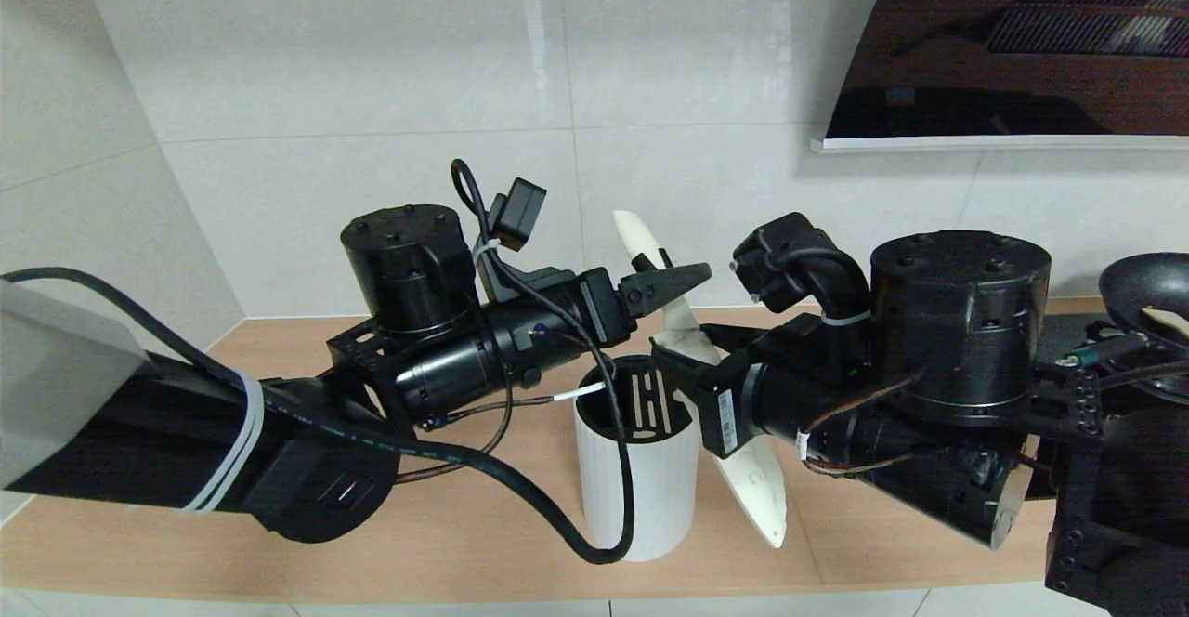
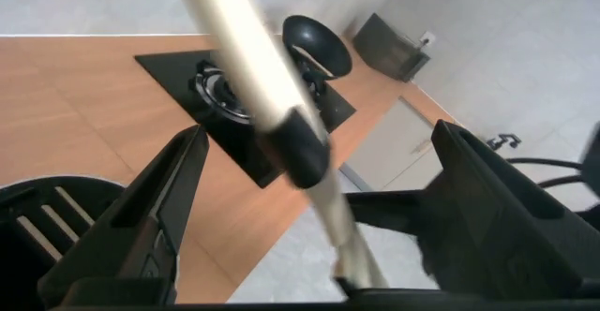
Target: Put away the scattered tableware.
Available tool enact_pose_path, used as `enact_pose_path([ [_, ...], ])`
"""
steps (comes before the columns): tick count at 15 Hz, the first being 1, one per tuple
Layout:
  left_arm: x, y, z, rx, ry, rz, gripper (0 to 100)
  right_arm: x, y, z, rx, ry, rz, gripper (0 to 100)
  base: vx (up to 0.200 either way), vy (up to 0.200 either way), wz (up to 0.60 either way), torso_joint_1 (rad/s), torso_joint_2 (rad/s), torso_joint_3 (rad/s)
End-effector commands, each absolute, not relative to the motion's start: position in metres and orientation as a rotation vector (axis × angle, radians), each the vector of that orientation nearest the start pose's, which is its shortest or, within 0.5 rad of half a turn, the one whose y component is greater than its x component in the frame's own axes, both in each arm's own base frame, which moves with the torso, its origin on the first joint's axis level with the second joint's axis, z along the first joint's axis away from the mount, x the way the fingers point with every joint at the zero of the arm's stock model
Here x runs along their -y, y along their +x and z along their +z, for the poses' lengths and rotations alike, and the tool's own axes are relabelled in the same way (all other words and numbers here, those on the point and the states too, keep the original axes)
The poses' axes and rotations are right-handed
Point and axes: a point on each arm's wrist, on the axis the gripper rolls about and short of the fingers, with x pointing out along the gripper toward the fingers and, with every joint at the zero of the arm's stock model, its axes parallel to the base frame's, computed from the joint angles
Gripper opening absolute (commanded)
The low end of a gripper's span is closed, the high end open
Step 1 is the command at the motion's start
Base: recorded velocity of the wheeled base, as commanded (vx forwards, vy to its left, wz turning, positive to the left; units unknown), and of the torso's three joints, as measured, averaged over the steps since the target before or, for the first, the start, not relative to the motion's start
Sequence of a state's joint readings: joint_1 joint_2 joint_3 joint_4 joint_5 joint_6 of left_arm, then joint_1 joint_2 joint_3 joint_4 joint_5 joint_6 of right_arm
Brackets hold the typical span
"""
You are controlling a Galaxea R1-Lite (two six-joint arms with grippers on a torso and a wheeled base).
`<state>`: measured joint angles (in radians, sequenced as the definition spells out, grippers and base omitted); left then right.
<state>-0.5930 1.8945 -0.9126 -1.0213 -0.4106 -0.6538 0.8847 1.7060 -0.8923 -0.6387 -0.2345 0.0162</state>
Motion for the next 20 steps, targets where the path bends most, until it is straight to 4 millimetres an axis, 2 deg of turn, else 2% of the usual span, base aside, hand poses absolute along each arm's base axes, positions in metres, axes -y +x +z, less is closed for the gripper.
enact_pose_path([
  [1, 0.2075, 0.2885, 0.1864, -0.284, -0.601, -0.986, 100, -0.2406, 0.2036, 0.2035, -0.156, -0.080, 0.647, 0, 0.000, 0.000, 0.00, 0.000, 0.00, 0.000],
  [6, 0.2081, 0.2866, 0.1913, -0.218, -0.608, -1.011, 100, -0.2411, 0.2034, 0.2027, -0.157, -0.081, 0.649, 0, 0.000, 0.000, 0.00, 0.000, 0.00, 0.000],
  [20, 0.2081, 0.2883, 0.1872, -0.231, -0.607, -1.007, 100, -0.2409, 0.1976, 0.2041, -0.154, -0.080, 0.663, 0, 0.000, 0.000, 0.00, 0.000, 0.00, 0.000],
])
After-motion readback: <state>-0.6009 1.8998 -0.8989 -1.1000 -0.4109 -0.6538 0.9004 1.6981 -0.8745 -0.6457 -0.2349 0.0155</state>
